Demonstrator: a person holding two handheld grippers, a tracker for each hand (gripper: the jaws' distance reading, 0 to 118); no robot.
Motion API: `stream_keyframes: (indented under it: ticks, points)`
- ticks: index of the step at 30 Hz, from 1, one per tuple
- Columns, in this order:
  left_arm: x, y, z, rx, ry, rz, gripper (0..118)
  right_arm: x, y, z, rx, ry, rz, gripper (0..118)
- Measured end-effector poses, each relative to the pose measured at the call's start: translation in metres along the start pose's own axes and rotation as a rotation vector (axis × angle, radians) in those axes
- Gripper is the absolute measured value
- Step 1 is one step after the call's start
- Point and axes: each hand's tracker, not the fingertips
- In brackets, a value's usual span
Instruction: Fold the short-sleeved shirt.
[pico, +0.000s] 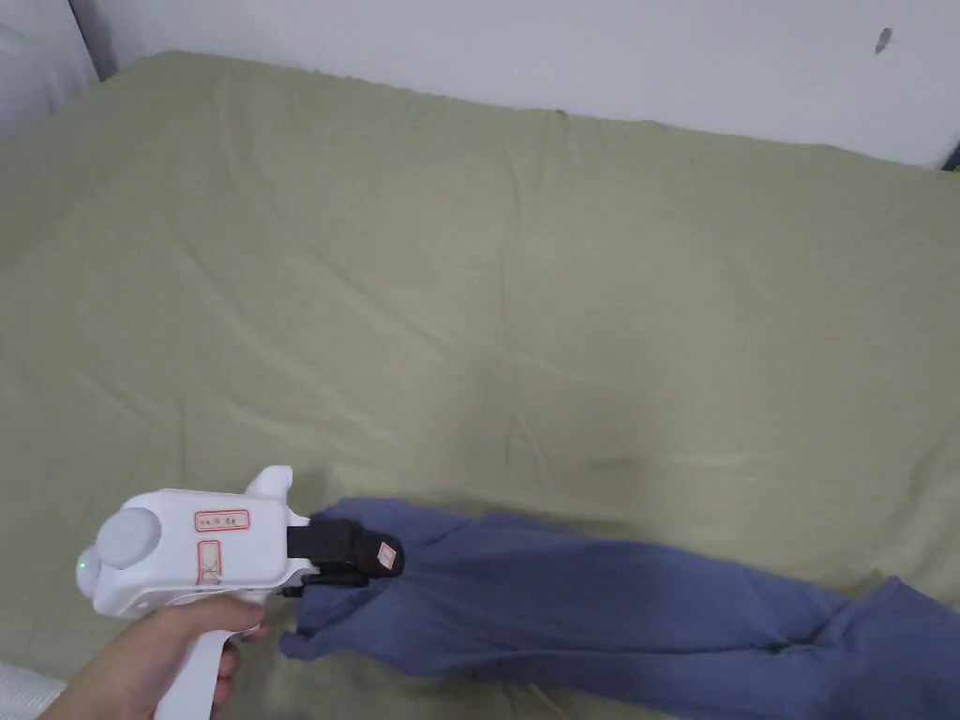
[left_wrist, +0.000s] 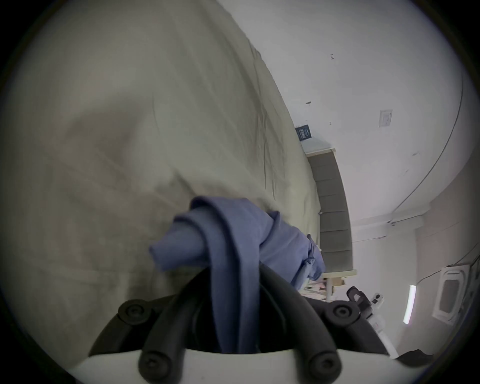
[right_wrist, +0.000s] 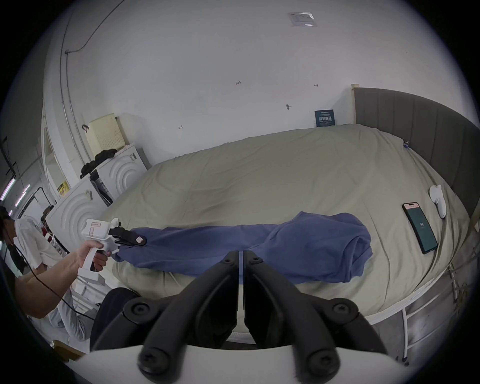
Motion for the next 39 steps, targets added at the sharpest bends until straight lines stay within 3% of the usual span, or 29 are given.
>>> stream_keyframes:
  ticks: [10,14,17,20,23,25,26,27,28,29,30,32,37,38,39]
  points:
    - [0.051,0.012,0.059,0.128,0.394,-0.139,5,0.003,-0.008,0.018,0.053,0.031,-0.014,4]
    - [0.097,-0.008,0.048,0.147,0.342,-0.168,4,0.005,-0.015,0.022,0.068,0.054,-0.038,4]
    - [0.133,-0.028,0.016,0.122,0.201,-0.176,5,0.006,-0.02,0.026,0.078,0.071,-0.058,4]
    - [0.149,-0.04,-0.043,0.089,0.2,-0.187,5,0.006,-0.025,0.031,0.083,0.084,-0.068,5]
    - [0.141,-0.042,-0.103,0.025,0.277,-0.154,5,0.008,-0.026,0.039,0.102,0.086,-0.07,4]
    - [0.141,-0.045,-0.128,0.016,0.399,-0.204,7,0.011,-0.027,0.045,0.118,0.088,-0.074,5]
    - [0.14,-0.047,-0.133,0.011,0.409,-0.219,15,0.011,-0.026,0.048,0.123,0.09,-0.073,4]
    - [0.139,-0.046,-0.135,0.007,0.377,-0.229,36,0.012,-0.027,0.05,0.13,0.084,-0.068,4]
    - [0.141,-0.046,-0.134,-0.01,0.337,-0.23,84,0.014,-0.028,0.051,0.132,0.08,-0.063,4]
    - [0.147,-0.048,-0.132,-0.012,0.306,-0.227,109,0.017,-0.028,0.052,0.131,0.079,-0.062,4]
    - [0.156,-0.051,-0.124,-0.018,0.283,-0.228,117,0.019,-0.029,0.052,0.129,0.077,-0.062,4]
    - [0.169,-0.045,-0.096,0.124,0.311,-0.348,117,0.023,-0.03,0.052,0.127,0.074,-0.061,4]
    - [0.171,-0.039,-0.037,0.28,0.429,-0.404,114,0.024,-0.033,0.051,0.129,0.072,-0.065,4]
    - [0.165,-0.04,-0.034,0.268,0.481,-0.377,107,0.025,-0.034,0.05,0.128,0.075,-0.072,4]
    - [0.16,-0.041,-0.035,0.252,0.492,-0.361,86,0.025,-0.035,0.048,0.126,0.077,-0.075,4]
